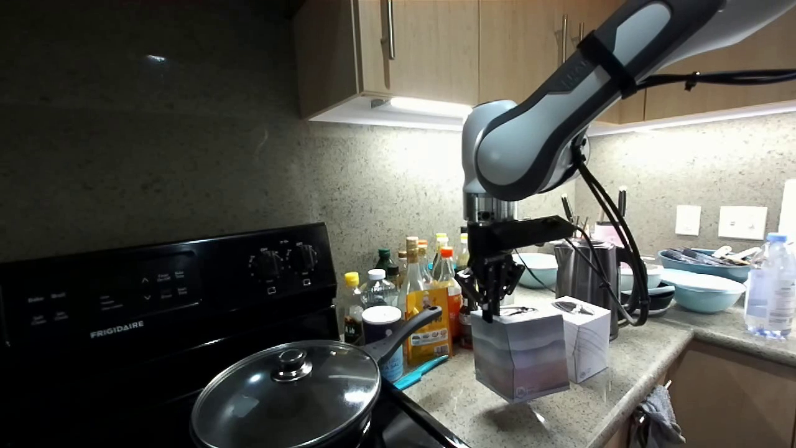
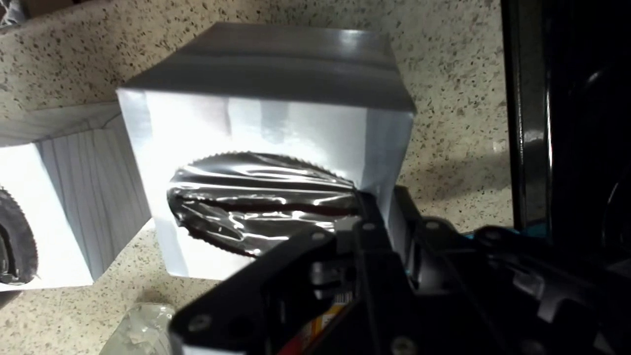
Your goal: Swap the positions of the tissue boxes
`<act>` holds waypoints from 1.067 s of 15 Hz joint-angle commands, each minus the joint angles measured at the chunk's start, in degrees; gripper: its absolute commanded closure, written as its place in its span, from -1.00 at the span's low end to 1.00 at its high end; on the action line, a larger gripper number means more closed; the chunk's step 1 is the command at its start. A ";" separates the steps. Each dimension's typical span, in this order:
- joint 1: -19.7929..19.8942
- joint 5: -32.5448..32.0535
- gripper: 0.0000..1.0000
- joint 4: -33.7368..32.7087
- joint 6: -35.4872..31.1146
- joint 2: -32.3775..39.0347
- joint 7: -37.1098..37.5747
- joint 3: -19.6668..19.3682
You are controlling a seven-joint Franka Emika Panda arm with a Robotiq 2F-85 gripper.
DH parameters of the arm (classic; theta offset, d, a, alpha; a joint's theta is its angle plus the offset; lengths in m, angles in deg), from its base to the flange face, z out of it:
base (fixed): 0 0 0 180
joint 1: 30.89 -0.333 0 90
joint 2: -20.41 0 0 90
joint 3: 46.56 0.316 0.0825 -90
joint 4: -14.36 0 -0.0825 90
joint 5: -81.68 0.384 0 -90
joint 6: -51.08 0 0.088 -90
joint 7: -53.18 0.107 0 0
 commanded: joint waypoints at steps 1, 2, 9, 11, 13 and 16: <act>0.20 -3.90 0.94 -0.38 -1.93 1.35 1.61 -0.37; 0.30 -3.34 0.94 -0.56 -1.72 1.75 0.50 -0.63; 0.54 2.98 0.94 -0.66 -1.93 6.12 -6.00 -2.02; 0.53 2.70 0.92 -0.91 -1.89 6.97 -6.86 -2.14; 0.49 1.99 0.93 -1.46 -1.30 7.11 -7.37 -2.21; 0.67 2.69 0.15 -1.90 -0.09 6.57 -8.95 -2.31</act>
